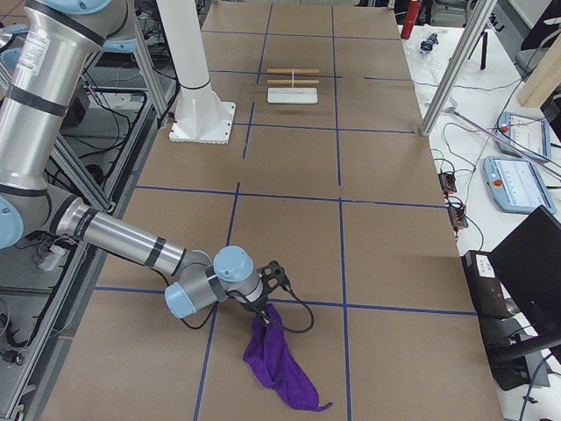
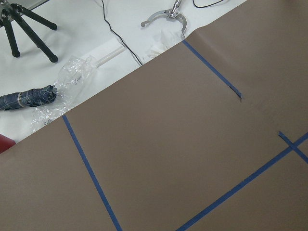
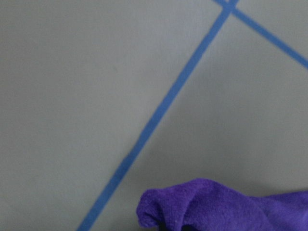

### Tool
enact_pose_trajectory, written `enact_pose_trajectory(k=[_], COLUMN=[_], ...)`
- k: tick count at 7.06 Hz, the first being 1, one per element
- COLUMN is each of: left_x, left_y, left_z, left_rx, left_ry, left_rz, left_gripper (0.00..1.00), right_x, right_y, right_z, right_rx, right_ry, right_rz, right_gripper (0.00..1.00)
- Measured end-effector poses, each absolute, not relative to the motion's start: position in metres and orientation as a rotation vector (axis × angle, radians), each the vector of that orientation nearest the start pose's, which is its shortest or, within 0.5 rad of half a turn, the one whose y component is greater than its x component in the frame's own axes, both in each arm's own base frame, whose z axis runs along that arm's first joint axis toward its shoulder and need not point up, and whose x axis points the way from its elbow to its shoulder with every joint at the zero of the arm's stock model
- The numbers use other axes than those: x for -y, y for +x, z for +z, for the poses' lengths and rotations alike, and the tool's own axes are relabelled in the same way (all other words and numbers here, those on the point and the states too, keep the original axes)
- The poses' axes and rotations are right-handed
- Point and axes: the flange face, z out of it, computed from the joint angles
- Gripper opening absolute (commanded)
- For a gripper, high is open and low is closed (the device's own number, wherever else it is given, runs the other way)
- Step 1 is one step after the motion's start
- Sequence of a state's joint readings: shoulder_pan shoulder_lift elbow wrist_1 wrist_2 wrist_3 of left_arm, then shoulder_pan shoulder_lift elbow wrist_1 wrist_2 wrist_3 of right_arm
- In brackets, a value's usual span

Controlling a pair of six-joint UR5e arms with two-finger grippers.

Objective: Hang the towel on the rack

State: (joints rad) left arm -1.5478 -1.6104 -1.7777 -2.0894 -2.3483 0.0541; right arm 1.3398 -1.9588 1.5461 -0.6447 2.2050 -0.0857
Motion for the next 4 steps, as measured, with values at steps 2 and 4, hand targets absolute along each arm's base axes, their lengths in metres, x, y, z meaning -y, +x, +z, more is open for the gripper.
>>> enact_pose_trajectory(k=[2,4], left_x=[0.518,0.522], left_y=[-0.045,0.003], left_z=[0.459,0.453], left_rx=[-0.728,-0.781], left_ry=[0.780,0.738], left_rz=[0.395,0.422], left_gripper=[1.00,1.00], right_x=[0.370,0.425], right_y=[0.007,-0.003], right_z=[0.655,0.579], right_rx=[0.743,0.792], right_ry=[0.592,0.667], right_rz=[-0.453,-0.455], right_gripper=[0.00,0.00])
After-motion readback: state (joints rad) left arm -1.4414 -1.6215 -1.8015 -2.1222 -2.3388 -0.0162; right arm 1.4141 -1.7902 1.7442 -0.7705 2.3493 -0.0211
